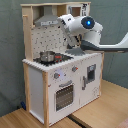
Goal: Play with the kitchen
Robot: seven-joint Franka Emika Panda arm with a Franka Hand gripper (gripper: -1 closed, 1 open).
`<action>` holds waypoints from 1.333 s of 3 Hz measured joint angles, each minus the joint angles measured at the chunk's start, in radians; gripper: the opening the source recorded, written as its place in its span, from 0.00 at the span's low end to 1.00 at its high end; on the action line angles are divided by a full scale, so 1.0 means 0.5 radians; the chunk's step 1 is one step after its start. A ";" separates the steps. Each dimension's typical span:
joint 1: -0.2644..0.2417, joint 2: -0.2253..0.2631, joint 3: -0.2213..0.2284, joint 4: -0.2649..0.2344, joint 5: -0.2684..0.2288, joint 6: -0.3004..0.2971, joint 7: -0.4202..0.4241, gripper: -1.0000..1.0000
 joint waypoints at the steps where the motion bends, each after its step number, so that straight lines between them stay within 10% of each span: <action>1: -0.038 0.116 0.115 0.072 0.065 -0.093 -0.041 1.00; 4: -0.223 0.466 0.461 0.148 0.191 -0.364 -0.228 1.00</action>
